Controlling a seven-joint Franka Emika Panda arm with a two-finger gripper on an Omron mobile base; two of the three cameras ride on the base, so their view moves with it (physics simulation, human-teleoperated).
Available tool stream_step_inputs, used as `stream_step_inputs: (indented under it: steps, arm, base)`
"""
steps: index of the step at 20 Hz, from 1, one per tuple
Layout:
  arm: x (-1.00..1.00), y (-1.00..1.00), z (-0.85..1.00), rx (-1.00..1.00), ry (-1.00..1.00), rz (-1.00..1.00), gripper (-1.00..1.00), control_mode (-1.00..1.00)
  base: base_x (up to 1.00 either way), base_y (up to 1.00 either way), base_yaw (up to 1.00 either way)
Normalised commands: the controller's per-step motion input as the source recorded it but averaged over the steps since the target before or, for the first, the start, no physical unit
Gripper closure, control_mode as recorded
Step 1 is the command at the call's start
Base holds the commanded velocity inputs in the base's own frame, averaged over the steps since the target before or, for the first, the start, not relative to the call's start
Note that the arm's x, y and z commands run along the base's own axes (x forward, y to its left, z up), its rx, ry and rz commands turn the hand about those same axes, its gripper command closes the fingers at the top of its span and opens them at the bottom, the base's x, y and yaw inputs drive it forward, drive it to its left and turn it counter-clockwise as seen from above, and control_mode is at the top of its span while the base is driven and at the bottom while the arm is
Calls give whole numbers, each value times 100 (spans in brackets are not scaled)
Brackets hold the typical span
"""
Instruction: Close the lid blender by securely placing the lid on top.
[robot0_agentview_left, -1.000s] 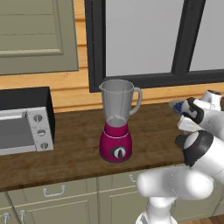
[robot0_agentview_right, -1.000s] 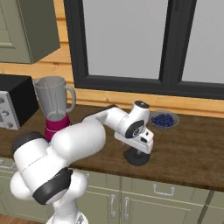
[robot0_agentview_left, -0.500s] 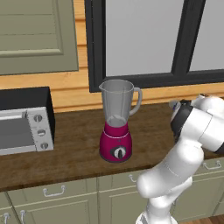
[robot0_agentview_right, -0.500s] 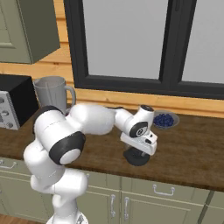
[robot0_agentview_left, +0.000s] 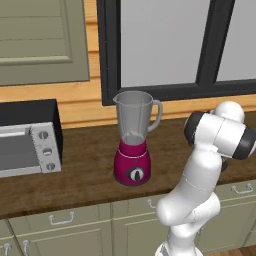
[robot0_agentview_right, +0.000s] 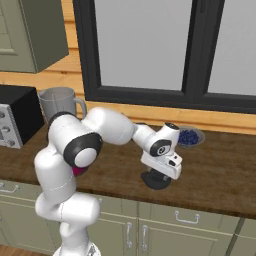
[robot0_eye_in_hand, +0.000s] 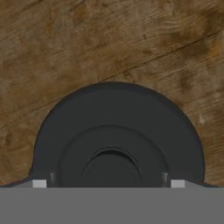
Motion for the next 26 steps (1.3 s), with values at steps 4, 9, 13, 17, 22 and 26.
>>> stream_step_inputs:
  steps: [4,9,13,17,22,26]
  arm:
    - [4,14,-33,-5,0,0,-100,-100]
    - [0,45,-50,-10,0,0,-100,-100]
    - [-13,31,-68,-8,0,5,-100,-100]
    - [-28,5,-88,-4,-1,8,-100,-100]
    - [-35,23,-99,-6,-1,8,100,-100]
    - [-60,24,-80,0,-7,11,100,-100]
  base:
    - [0,0,0]
    - [0,0,0]
    - [0,0,0]
    - [0,0,0]
    - [0,0,0]
    - [0,0,0]
